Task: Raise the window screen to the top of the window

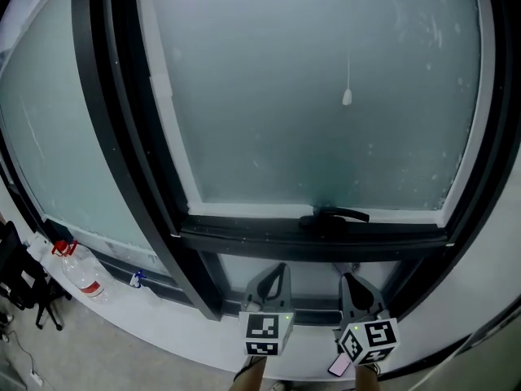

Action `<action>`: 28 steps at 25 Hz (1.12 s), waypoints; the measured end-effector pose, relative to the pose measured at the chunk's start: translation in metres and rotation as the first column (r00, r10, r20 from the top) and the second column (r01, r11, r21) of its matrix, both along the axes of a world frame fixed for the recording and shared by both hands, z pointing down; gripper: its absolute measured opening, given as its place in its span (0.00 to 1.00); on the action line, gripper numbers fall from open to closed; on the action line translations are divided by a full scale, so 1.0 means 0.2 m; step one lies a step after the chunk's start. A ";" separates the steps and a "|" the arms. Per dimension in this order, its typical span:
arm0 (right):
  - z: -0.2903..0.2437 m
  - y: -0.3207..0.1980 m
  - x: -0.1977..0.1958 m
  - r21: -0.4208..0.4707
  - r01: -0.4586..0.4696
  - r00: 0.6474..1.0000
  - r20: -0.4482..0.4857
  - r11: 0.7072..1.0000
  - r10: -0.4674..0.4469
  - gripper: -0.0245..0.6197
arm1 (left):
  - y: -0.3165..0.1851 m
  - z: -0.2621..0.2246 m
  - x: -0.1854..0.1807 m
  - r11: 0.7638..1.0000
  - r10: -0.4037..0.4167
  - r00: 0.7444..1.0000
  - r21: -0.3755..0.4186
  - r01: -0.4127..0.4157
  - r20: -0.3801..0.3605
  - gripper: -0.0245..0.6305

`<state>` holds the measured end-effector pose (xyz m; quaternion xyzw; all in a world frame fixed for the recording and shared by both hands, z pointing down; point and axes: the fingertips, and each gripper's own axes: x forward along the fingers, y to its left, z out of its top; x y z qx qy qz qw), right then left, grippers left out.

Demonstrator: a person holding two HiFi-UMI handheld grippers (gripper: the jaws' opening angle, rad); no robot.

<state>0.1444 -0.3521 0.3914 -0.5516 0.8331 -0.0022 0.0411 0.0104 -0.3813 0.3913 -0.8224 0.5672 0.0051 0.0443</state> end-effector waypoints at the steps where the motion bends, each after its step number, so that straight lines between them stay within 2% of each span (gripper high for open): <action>1: 0.00 0.01 -0.01 0.002 0.011 1.000 -0.018 1.000 -0.011 0.05 | 0.02 0.00 -0.01 1.000 -0.007 1.000 -0.004 0.007 0.003 0.04; 5: 0.01 0.08 -0.03 -0.007 0.012 1.000 -0.028 1.000 -0.012 0.05 | 0.10 0.01 -0.05 1.000 -0.005 0.999 -0.013 0.004 -0.036 0.04; 13: -0.02 0.35 -0.15 0.012 0.014 0.999 -0.050 1.000 -0.013 0.05 | 0.34 0.02 -0.15 0.999 0.030 0.998 -0.015 -0.031 -0.047 0.04; 20: -0.03 0.83 -0.34 0.017 -0.008 0.998 -0.066 1.000 0.009 0.05 | 0.81 0.01 -0.30 0.995 0.105 0.994 0.005 -0.104 -0.041 0.04; 24: 0.01 1.11 -0.42 -0.003 -0.054 0.997 -0.050 0.999 0.054 0.05 | 1.07 0.03 -0.39 0.992 0.128 0.992 0.003 -0.128 -0.015 0.04; 28: 0.02 1.33 -0.48 -0.014 -0.086 0.995 -0.055 0.996 0.085 0.05 | 1.27 0.04 -0.46 0.988 0.152 0.988 -0.003 -0.152 -0.021 0.04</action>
